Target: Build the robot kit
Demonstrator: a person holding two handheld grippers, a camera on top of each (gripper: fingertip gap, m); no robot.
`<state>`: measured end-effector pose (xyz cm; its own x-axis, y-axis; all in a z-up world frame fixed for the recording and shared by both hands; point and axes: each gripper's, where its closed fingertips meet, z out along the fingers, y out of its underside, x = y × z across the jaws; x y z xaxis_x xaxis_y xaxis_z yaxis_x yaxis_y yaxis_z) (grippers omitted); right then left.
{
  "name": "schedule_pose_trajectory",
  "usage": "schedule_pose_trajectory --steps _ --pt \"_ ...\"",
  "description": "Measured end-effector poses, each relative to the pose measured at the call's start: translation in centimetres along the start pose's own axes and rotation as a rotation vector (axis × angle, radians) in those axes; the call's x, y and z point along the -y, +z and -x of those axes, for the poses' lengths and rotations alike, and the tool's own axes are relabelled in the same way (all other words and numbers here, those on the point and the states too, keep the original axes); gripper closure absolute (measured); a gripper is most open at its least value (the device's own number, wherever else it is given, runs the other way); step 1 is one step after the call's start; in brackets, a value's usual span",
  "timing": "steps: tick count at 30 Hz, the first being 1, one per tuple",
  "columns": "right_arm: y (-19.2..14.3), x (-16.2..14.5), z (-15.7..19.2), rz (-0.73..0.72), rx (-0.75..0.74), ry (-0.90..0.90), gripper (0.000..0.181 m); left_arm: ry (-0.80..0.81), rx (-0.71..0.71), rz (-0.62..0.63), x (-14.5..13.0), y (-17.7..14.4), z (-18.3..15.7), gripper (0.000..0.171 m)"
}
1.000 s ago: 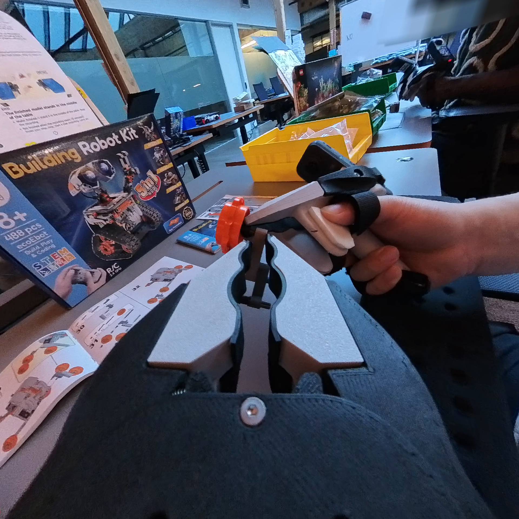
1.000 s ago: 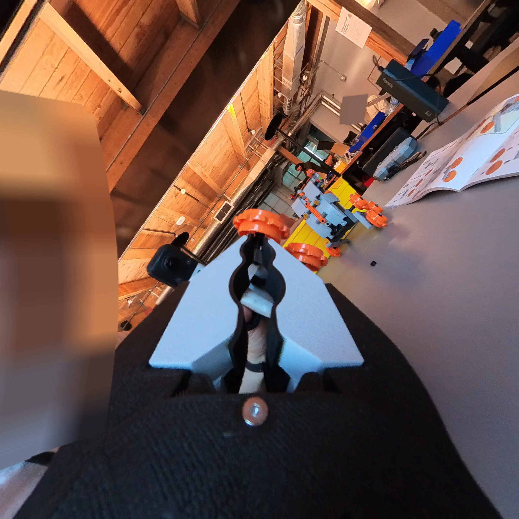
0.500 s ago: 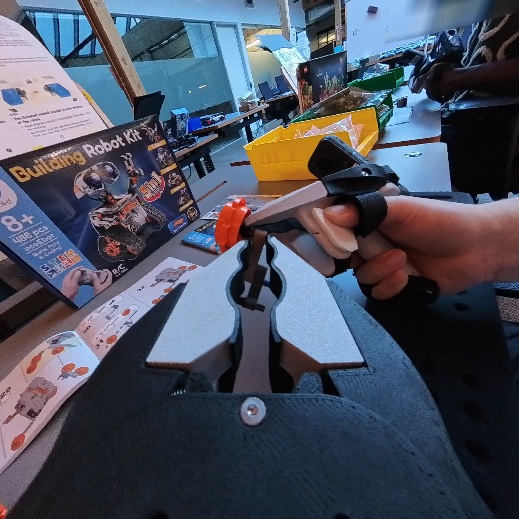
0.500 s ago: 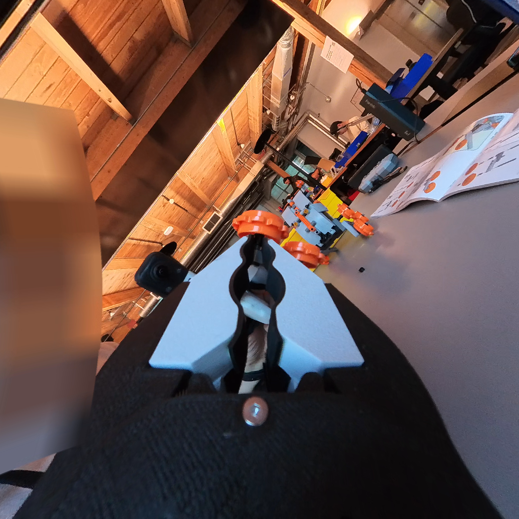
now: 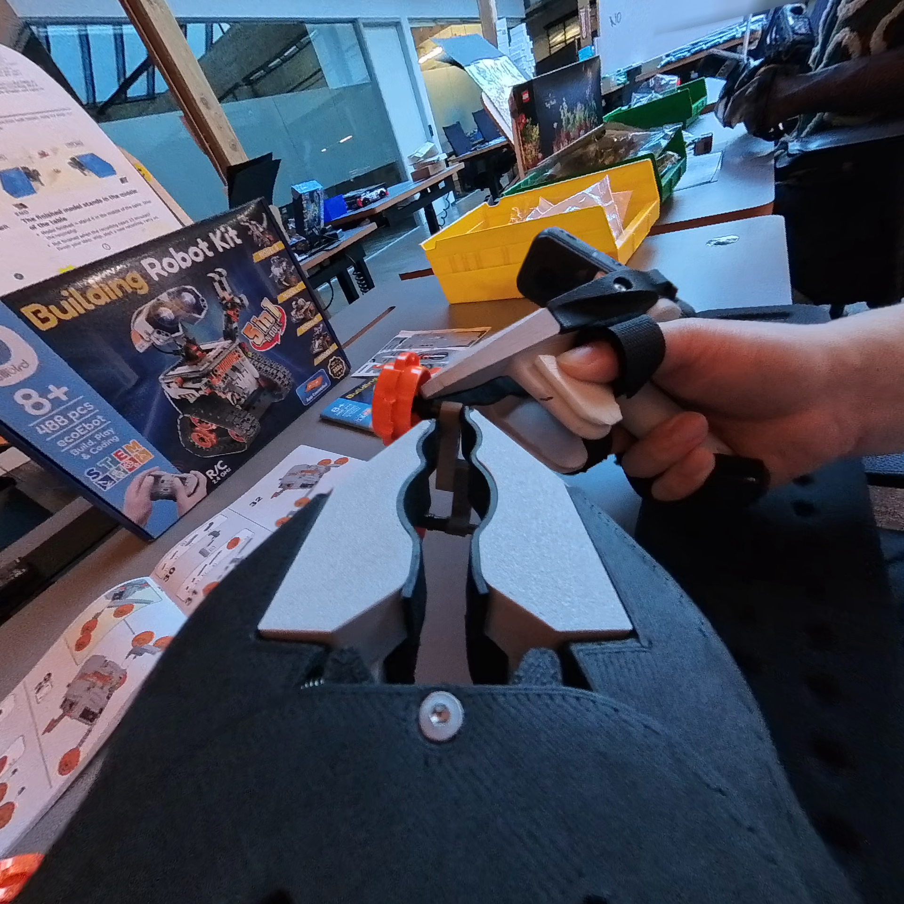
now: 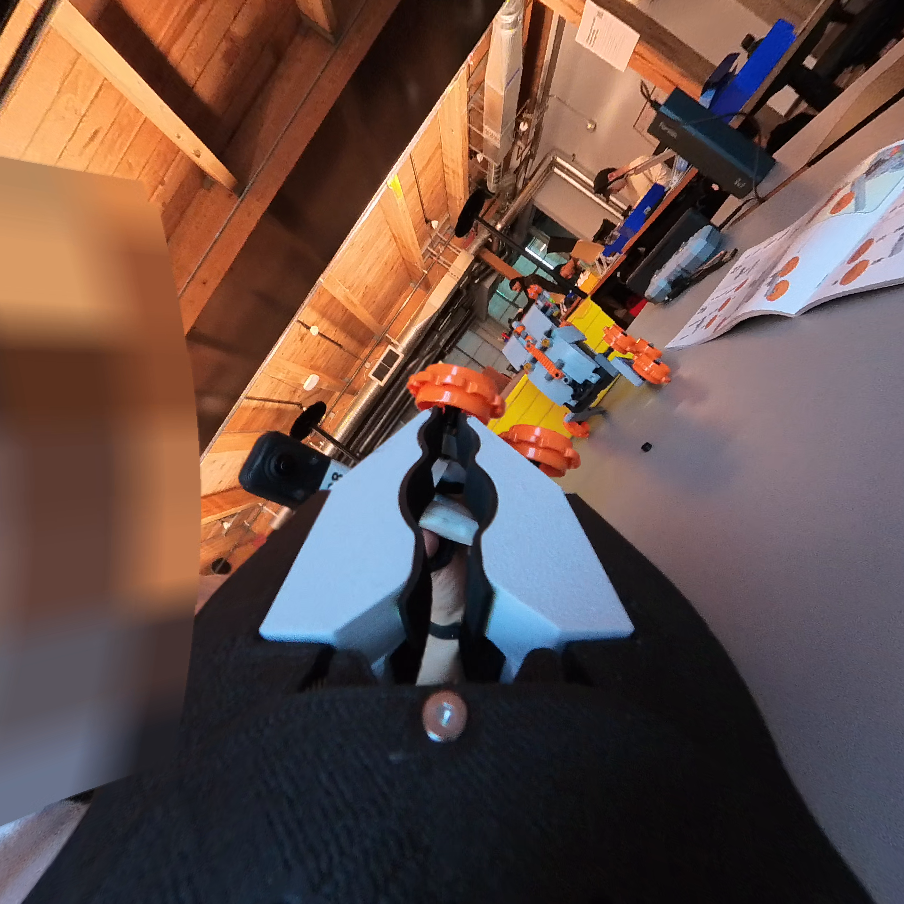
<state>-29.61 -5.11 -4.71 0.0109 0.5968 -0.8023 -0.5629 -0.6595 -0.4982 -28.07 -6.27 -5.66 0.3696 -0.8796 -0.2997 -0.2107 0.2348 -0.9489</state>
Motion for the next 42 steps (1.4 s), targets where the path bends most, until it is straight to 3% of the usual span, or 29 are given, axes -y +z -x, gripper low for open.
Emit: schedule_pose_trajectory --steps 9,18,29,42 --pt "-0.2 -0.5 0.0 0.068 0.006 0.016 0.174 -0.009 -0.029 0.005 0.0 0.0 -0.3 0.167" --pt "-0.6 -0.2 -0.8 0.021 -0.013 0.09 0.176 0.024 -0.063 0.035 -0.7 0.2 -0.5 0.167" --pt "-0.9 -0.7 -2.0 0.059 -0.021 0.285 0.175 0.253 -0.01 0.127 -2.0 0.6 -0.8 0.167" --pt "-1.4 -1.3 -1.7 0.082 -0.059 0.206 0.177 0.352 -0.006 0.139 -2.2 0.4 -1.5 0.167"
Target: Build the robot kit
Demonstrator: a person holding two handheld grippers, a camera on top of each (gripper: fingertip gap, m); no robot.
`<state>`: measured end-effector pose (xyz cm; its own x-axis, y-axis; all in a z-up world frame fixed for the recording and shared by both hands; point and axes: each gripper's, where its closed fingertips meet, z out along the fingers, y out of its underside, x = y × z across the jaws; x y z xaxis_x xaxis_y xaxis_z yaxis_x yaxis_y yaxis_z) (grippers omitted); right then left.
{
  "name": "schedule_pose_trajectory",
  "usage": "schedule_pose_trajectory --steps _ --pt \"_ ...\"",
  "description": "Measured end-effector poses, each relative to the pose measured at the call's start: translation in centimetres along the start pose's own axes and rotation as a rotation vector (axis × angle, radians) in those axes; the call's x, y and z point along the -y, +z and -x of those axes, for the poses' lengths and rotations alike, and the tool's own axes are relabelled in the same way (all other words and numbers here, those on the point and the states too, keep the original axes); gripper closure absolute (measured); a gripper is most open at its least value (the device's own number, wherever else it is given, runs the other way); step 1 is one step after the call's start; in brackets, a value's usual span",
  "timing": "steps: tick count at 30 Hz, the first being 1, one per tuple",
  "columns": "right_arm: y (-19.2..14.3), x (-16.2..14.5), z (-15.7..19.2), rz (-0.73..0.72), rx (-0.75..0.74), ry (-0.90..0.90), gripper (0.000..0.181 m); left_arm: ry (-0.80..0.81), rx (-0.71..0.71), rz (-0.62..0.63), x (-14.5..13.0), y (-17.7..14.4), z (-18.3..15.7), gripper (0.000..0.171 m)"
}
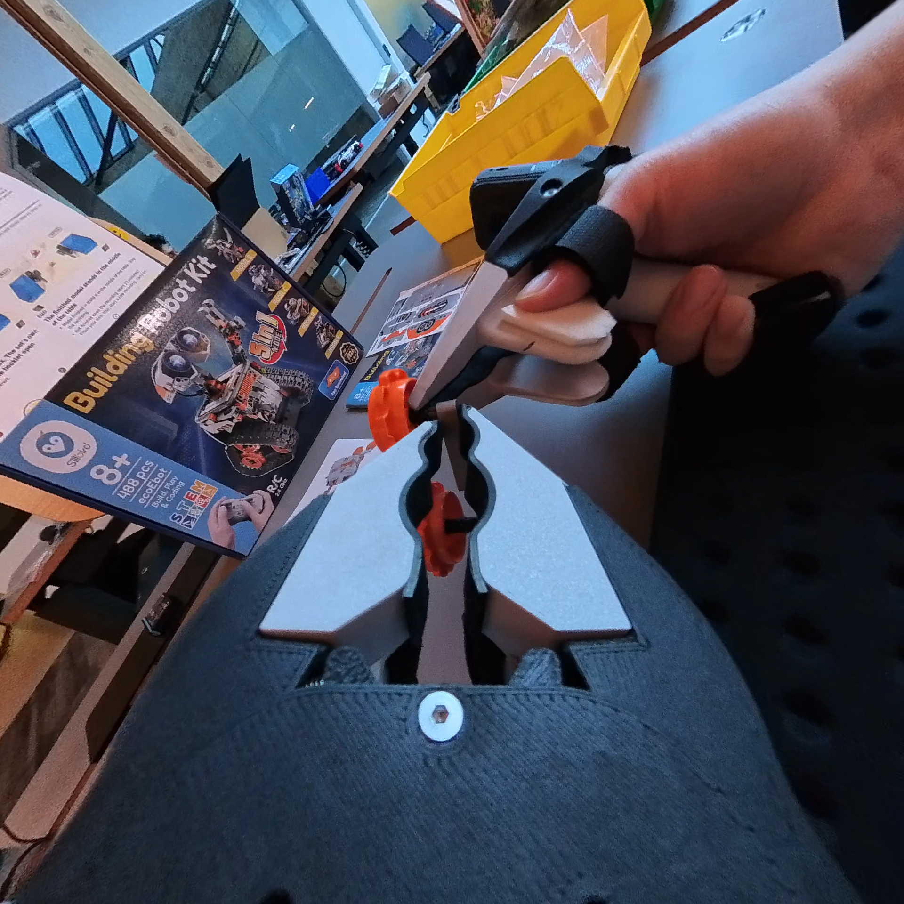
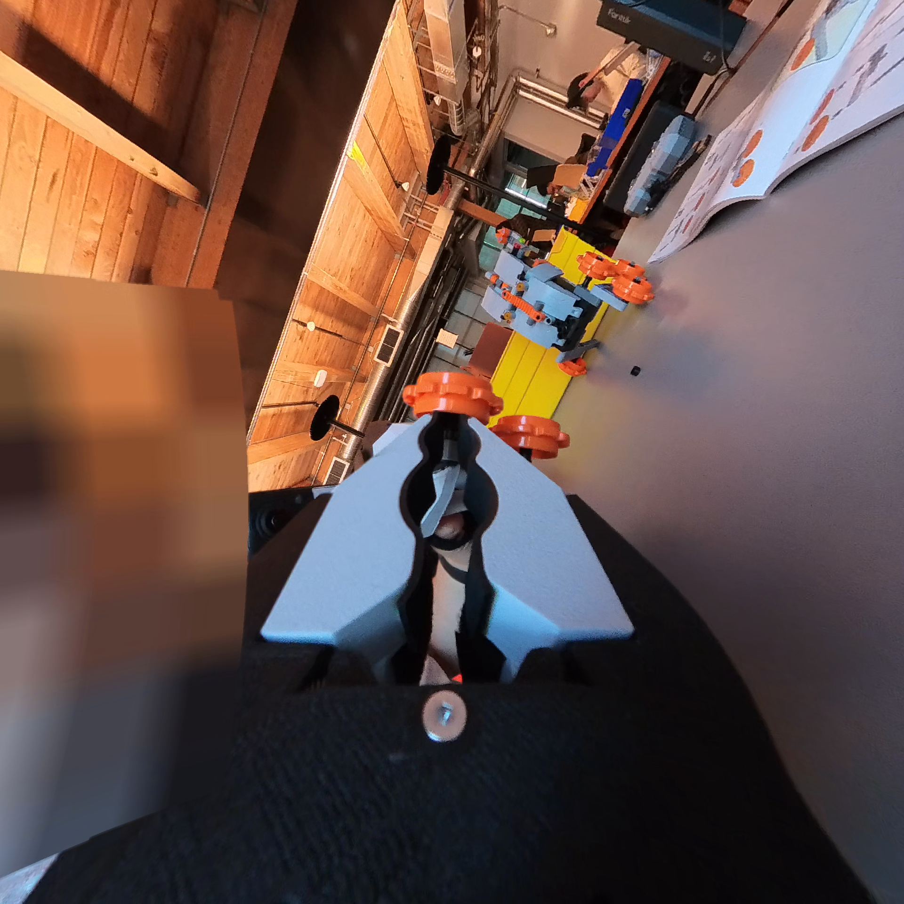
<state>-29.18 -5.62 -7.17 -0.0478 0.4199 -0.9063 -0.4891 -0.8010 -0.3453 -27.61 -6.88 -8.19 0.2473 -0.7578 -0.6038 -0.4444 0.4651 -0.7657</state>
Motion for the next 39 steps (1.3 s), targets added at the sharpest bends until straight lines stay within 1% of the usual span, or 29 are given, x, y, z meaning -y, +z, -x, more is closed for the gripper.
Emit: schedule_pose_trajectory --steps 5,12,39 --pt "-0.32 -0.4 -0.01 0.01 0.021 0.066 0.176 0.004 -0.015 -0.008 0.15 -0.05 -0.4 0.168" --pt "-0.47 -0.55 -0.3 0.008 0.013 0.068 0.176 -0.037 -0.045 -0.007 -0.08 0.04 -0.63 0.168" --pt "-0.63 -0.71 -0.61 0.016 0.005 0.083 0.175 -0.05 -0.066 0.003 -0.45 0.17 -0.84 0.168"
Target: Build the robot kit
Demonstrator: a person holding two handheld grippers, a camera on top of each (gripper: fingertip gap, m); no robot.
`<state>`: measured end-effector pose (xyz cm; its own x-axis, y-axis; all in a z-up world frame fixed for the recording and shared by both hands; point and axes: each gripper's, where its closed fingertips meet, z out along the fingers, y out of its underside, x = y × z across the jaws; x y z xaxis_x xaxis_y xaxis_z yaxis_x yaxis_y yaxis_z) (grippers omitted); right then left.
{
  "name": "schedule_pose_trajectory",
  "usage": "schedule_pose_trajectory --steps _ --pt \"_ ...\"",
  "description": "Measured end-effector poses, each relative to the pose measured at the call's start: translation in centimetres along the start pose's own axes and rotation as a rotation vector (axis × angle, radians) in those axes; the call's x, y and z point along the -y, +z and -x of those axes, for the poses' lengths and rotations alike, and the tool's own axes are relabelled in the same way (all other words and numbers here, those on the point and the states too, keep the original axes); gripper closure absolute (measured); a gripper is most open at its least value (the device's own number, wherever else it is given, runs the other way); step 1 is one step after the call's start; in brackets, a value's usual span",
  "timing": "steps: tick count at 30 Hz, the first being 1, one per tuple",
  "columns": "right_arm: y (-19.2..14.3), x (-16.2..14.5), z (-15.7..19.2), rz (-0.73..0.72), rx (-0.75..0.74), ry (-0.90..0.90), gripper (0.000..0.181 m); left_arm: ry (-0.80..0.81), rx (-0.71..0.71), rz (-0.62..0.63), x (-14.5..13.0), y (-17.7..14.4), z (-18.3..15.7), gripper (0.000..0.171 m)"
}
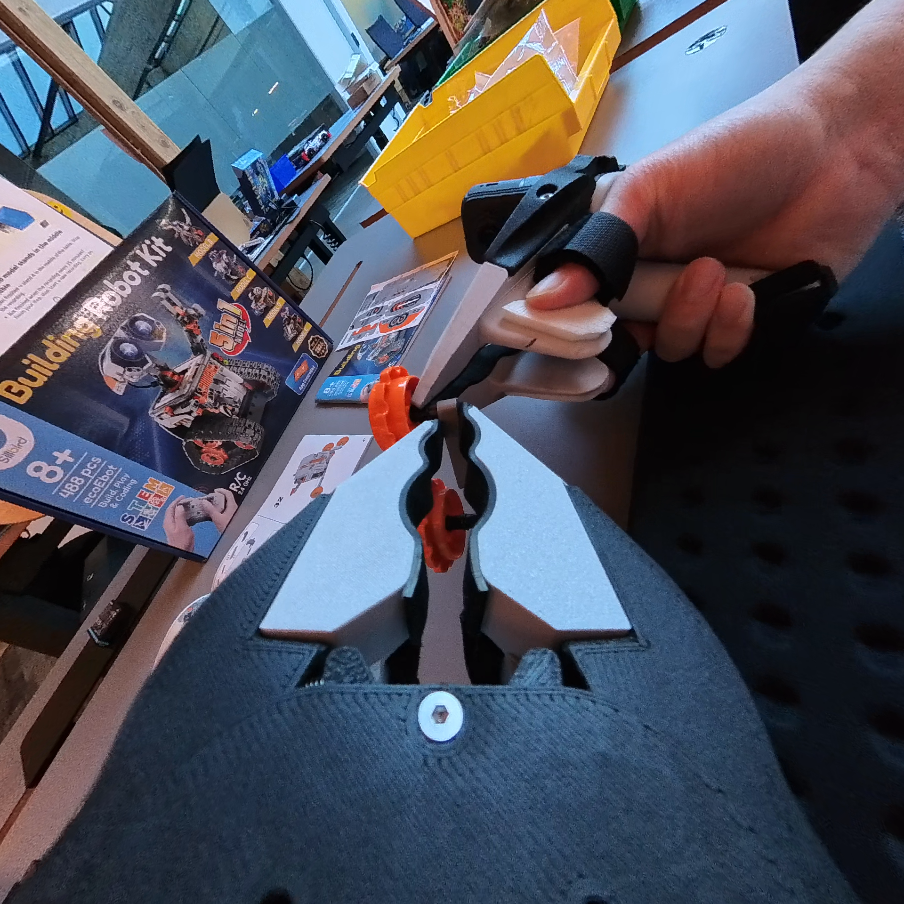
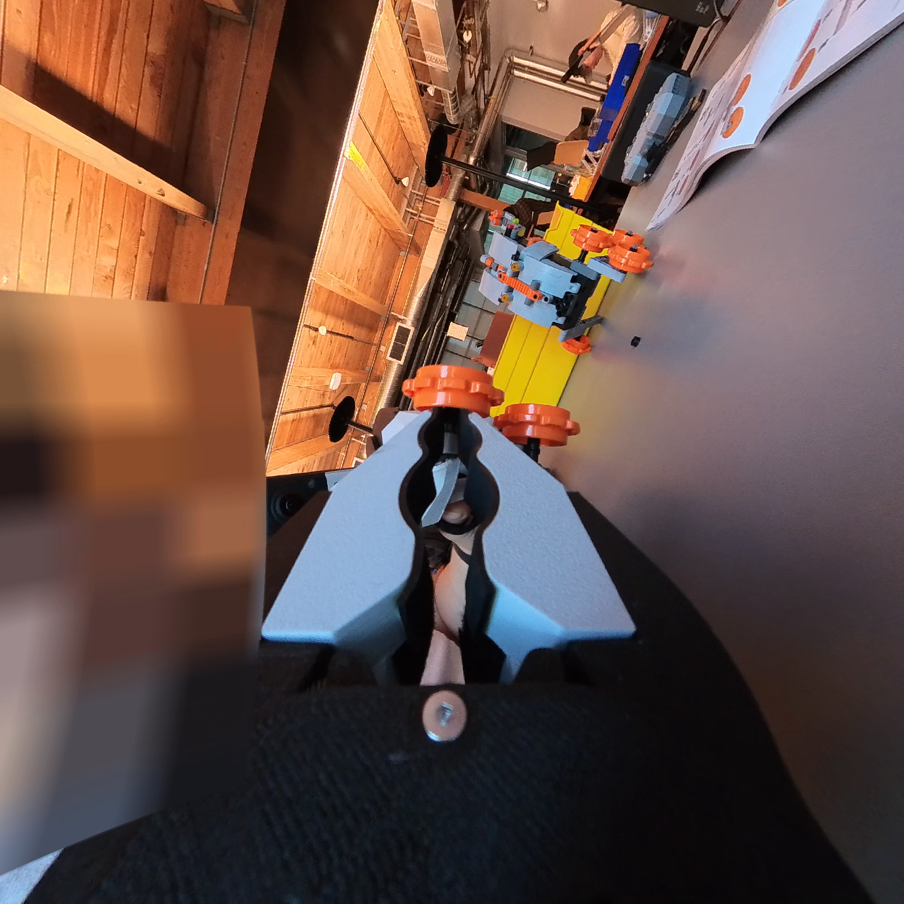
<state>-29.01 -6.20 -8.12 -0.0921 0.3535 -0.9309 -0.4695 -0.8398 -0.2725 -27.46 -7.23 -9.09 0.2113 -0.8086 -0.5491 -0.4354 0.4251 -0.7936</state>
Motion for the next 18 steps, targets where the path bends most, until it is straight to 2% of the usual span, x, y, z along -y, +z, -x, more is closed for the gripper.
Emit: schedule_pose_trajectory --steps 18 --pt "-0.11 0.08 -0.07 -0.015 -0.012 -0.015 0.175 -0.025 -0.013 0.002 -0.09 0.14 -0.07 0.167"
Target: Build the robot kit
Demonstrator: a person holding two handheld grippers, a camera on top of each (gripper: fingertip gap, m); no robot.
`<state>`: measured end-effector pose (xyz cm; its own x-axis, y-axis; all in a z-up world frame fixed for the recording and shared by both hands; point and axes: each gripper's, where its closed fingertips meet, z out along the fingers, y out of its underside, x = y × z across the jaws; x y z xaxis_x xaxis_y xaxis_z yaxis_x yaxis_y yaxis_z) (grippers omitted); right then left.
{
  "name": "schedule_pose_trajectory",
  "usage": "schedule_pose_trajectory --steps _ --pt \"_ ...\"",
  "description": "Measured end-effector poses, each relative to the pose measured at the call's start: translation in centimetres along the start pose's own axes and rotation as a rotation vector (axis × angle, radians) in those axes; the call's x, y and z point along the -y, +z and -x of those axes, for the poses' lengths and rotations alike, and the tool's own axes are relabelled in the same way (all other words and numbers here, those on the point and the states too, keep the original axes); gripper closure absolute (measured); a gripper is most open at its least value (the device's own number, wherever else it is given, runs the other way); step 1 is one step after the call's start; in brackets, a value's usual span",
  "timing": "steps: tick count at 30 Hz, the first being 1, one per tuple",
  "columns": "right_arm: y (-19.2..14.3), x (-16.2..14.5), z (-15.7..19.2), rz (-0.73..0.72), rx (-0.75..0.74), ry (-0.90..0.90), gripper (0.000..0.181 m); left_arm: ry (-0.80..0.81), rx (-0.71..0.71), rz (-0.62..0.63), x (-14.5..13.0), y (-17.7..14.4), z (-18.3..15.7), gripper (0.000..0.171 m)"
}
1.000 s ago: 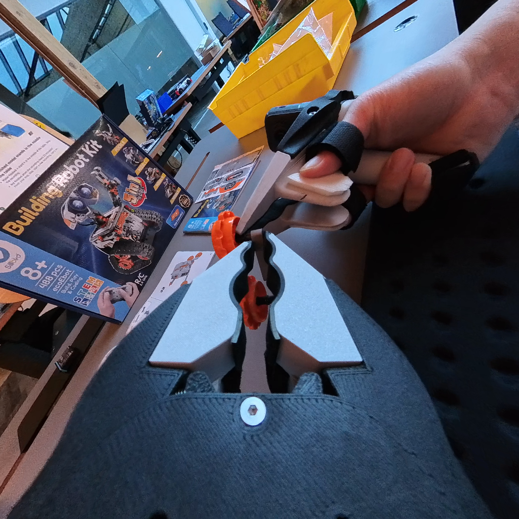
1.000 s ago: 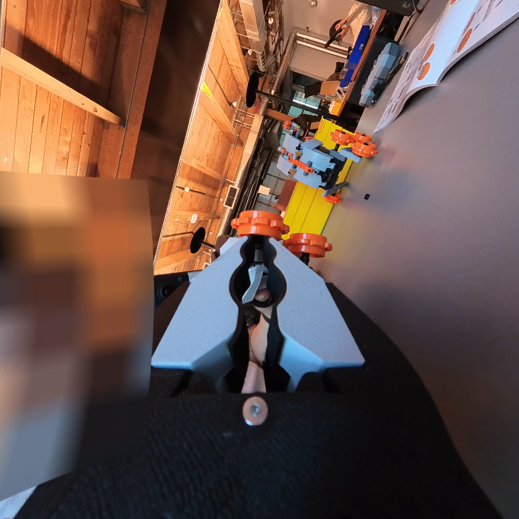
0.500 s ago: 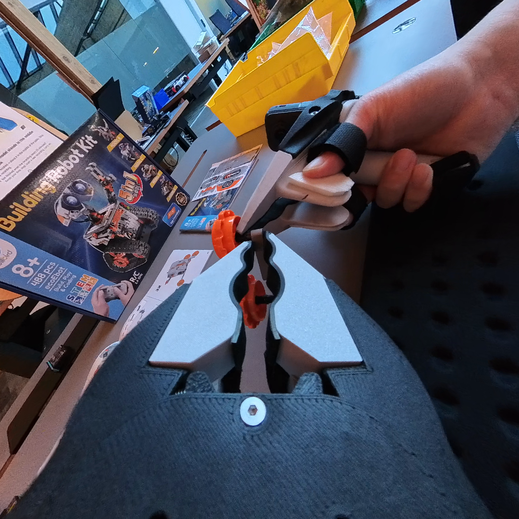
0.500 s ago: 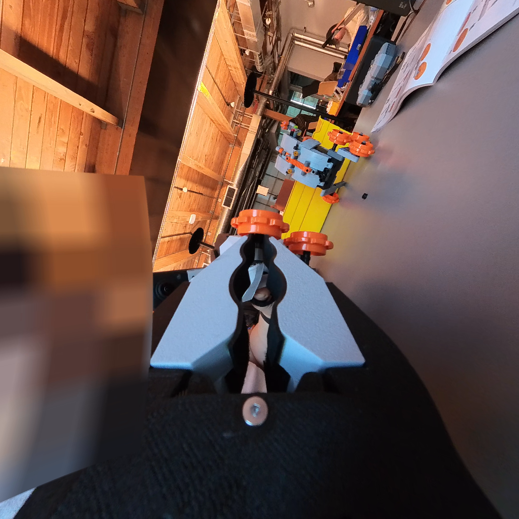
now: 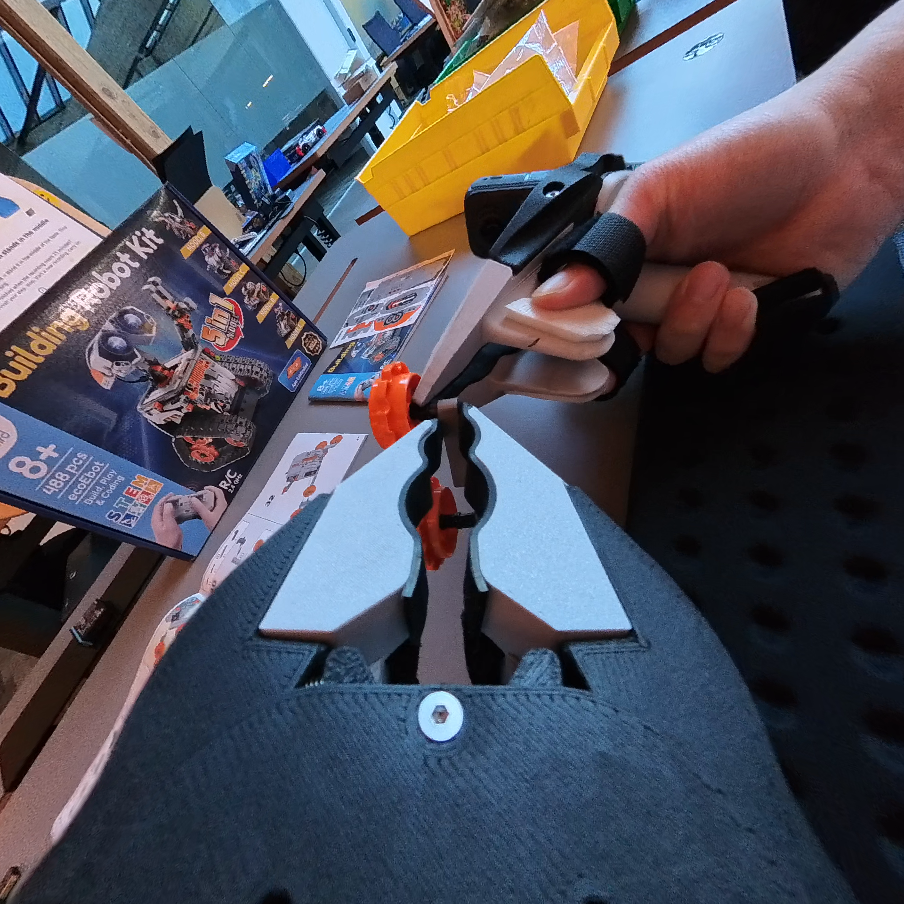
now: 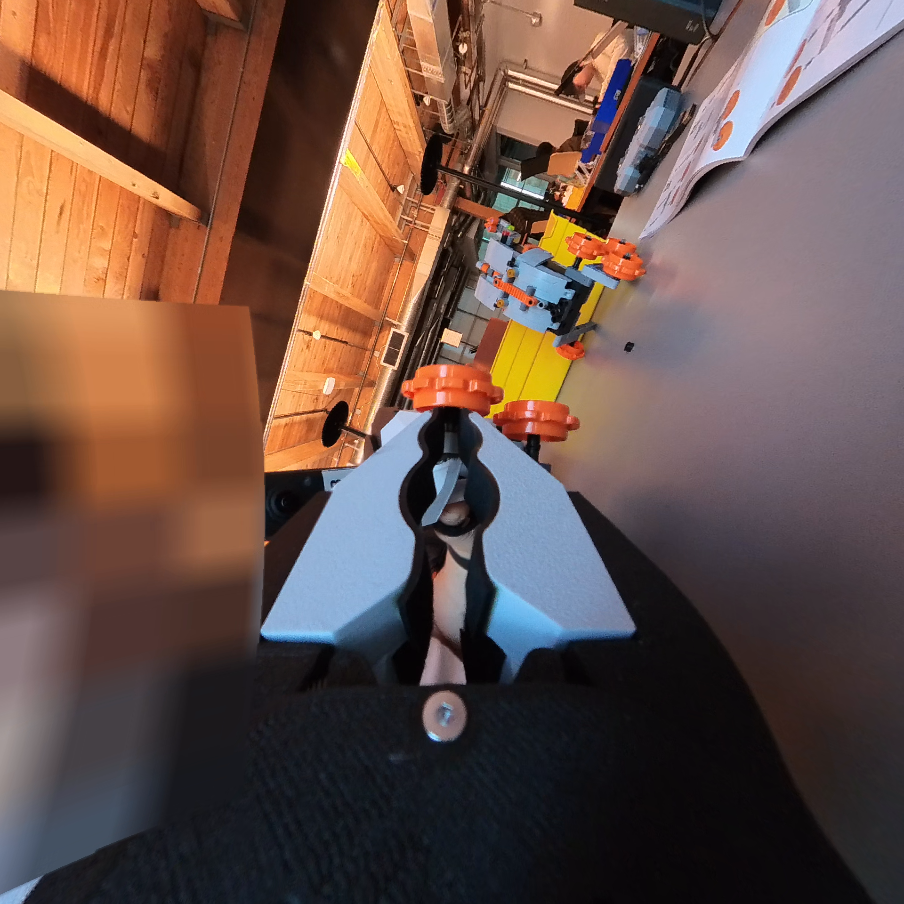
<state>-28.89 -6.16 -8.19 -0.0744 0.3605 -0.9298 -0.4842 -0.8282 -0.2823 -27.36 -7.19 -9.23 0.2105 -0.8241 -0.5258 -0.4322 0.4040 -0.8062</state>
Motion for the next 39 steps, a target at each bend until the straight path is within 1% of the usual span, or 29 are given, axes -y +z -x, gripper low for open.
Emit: schedule_pose_trajectory --steps 3,8,18,21,23,25,26,28,31,34,38,39 --pt "-0.2 0.2 -0.2 -0.018 -0.012 0.005 0.175 -0.092 -0.037 -0.008 -0.1 0.2 -0.1 0.166" --pt "-0.3 0.3 -0.1 -0.029 -0.009 -0.007 0.176 -0.045 0.013 -0.004 0.0 0.3 0.0 0.166" --pt "-0.4 0.5 0.1 -0.044 -0.004 -0.026 0.176 -0.073 0.018 0.001 0.1 0.4 -0.1 0.165" --pt "-0.5 0.6 0.3 -0.05 0.009 -0.022 0.175 -0.082 0.02 0.051 -0.9 0.7 0.0 0.165" --pt "-0.5 0.6 0.4 -0.055 0.007 -0.036 0.176 -0.083 0.013 0.018 -0.4 0.5 -0.1 0.166" --pt "-0.5 0.6 0.5 -0.052 0.014 -0.04 0.176 -0.051 0.015 -0.002 -0.1 0.6 -0.3 0.165" --pt "-0.5 0.6 0.4 -0.057 0.014 -0.038 0.176 -0.054 0.004 -0.001 -0.1 0.7 -0.6 0.16" --pt "-0.6 0.7 0.5 -0.06 0.02 -0.038 0.176 -0.092 -0.015 -0.013 0.1 0.8 -0.7 0.156" --pt "-0.6 0.7 0.7 -0.064 0.032 -0.037 0.176 -0.203 -0.055 -0.047 0.4 0.7 -0.6 0.158" --pt "-0.6 0.9 0.8 -0.072 0.045 -0.036 0.176 -0.267 -0.07 -0.074 0.8 0.6 -0.5 0.157" --pt "-0.7 0.9 1.0 -0.078 0.06 -0.036 0.176 -0.386 -0.097 -0.105 1.1 0.5 -0.1 0.161" --pt "-0.7 0.9 1.1 -0.076 0.068 -0.034 0.176 -0.421 -0.105 -0.116 1.1 0.4 0.1 0.164"
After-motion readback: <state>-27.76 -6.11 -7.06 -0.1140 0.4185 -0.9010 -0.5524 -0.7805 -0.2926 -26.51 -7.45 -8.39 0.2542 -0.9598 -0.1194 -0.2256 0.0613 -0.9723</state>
